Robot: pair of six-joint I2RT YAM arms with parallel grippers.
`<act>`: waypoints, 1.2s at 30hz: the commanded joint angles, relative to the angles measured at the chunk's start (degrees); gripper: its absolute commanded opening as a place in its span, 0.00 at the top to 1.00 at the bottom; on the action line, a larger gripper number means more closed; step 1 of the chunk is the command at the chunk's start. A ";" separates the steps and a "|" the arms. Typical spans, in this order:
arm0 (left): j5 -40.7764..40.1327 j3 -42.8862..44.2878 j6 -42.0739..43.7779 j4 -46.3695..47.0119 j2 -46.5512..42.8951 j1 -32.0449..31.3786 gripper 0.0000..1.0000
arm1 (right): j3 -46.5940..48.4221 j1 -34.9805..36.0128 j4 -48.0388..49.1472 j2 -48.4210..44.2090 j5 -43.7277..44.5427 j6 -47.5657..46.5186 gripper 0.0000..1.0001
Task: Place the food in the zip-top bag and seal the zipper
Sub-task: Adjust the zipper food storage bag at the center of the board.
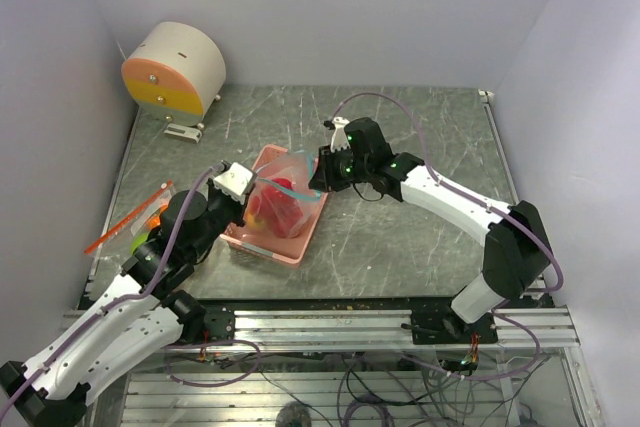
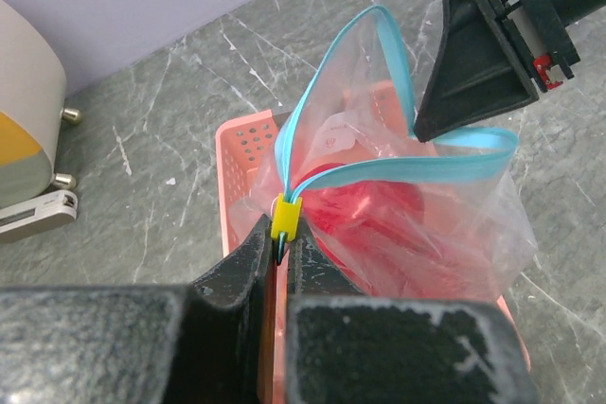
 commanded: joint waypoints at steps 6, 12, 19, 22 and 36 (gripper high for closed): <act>-2.30 1.00 0.50 -0.35 -1.23 -0.28 0.93 | 7.68 -0.26 -11.63 -6.65 16.24 -3.32 1.00; -5.08 1.93 1.51 -2.42 0.41 -0.28 0.93 | 13.05 -0.28 -18.34 -9.23 24.55 -6.85 1.00; -5.93 2.23 1.42 -3.98 0.91 -0.28 0.93 | 7.76 -0.24 -9.58 -14.25 21.44 -6.85 1.00; -4.69 2.40 1.15 -3.25 0.22 -0.28 0.93 | 6.86 -0.29 -7.97 -14.96 17.11 -9.00 0.97; 15.32 3.69 4.85 -0.84 2.69 -0.24 0.93 | -7.64 0.11 23.04 -24.55 -22.34 -19.88 0.58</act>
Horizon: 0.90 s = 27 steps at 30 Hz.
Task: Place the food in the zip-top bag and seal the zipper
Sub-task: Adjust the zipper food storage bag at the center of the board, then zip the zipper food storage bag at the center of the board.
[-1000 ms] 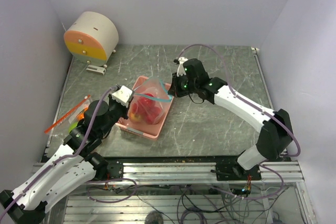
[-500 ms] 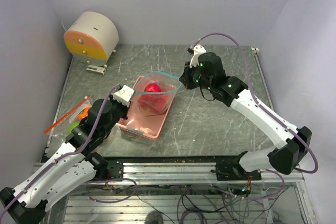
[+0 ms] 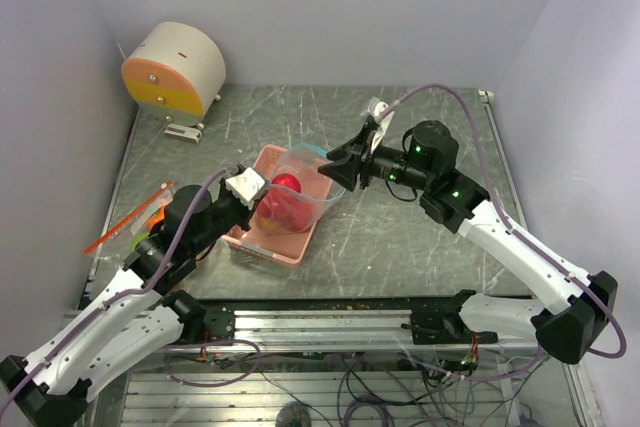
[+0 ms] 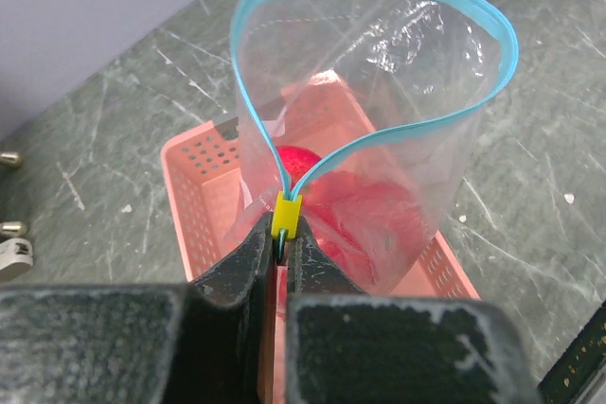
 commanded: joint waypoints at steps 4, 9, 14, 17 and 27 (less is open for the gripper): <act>7.10 1.39 1.41 0.31 0.54 -0.24 0.93 | -2.00 1.15 17.79 3.37 -22.18 -6.56 0.51; 9.39 2.91 1.09 -1.79 0.91 -0.24 0.93 | 2.20 3.21 16.77 11.51 -26.91 -9.79 0.51; 10.06 3.74 0.68 -4.54 1.36 -0.23 0.93 | 3.62 5.15 18.37 13.68 -26.80 -12.97 0.52; 10.68 3.01 0.40 -4.10 0.83 -0.22 0.93 | 4.05 5.78 21.52 14.93 -29.01 -13.27 0.53; 8.75 3.01 0.56 -4.66 -0.92 -0.24 0.93 | 8.17 9.12 15.35 20.70 -29.72 -17.56 0.62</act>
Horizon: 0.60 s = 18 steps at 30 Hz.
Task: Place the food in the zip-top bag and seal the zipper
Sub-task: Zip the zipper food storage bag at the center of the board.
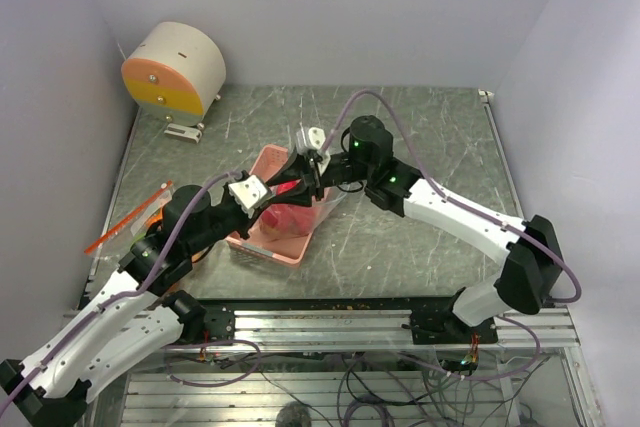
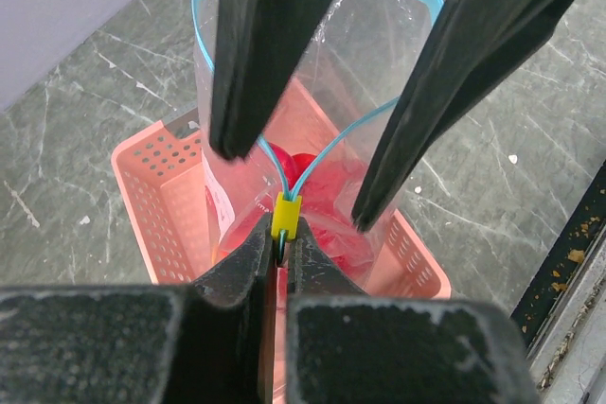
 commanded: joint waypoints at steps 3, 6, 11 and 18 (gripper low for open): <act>0.37 1.49 -0.14 0.32 -0.80 -0.24 0.93 | 1.46 1.10 -2.40 2.58 0.04 -3.01 0.65; 0.43 1.42 -0.09 0.46 -0.91 -0.22 0.93 | 1.91 1.08 -2.79 2.99 -0.19 -3.36 0.68; -0.12 1.24 -0.09 0.44 -1.26 -0.24 0.93 | 3.30 1.11 -4.92 4.24 -1.28 -4.53 0.83; -0.39 1.15 0.08 0.39 -1.96 -0.24 0.93 | 2.96 1.08 -6.82 4.98 -0.55 -5.45 0.86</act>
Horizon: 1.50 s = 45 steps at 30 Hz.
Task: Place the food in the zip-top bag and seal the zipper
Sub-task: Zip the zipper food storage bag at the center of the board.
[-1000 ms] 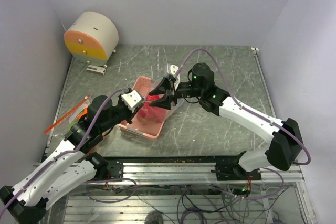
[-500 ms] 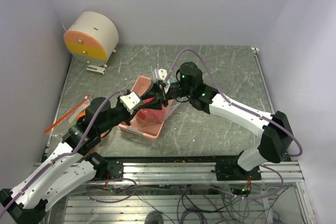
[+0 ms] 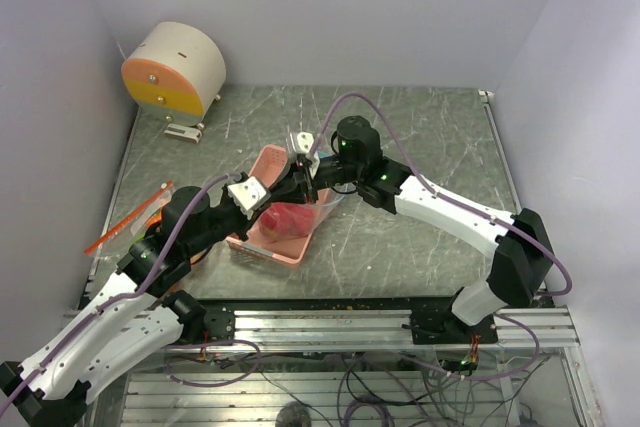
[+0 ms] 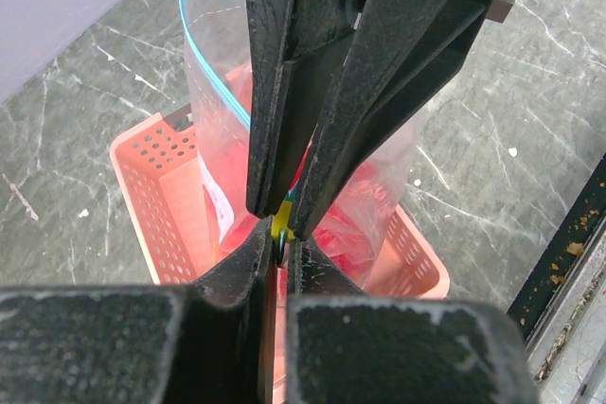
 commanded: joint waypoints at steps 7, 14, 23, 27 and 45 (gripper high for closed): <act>-0.33 1.11 0.17 1.42 -1.19 -0.24 0.93 | 1.95 0.05 -6.52 1.20 -0.81 -4.39 0.76; -0.77 1.02 0.09 1.61 -1.21 -0.24 0.93 | 2.39 0.07 -9.48 1.14 -0.91 -6.25 0.75; -1.03 1.04 -0.09 1.72 -1.37 -0.24 0.93 | 2.97 0.09 -9.39 2.10 -0.21 -5.69 0.89; -1.52 1.15 -0.10 1.80 -1.64 -0.24 0.93 | 2.92 -0.02 -10.52 1.87 0.39 -6.47 1.00; -4.44 1.27 0.17 -0.64 -4.73 -0.19 0.93 | -0.52 -6.50 -17.83 -3.40 6.92 -10.86 1.00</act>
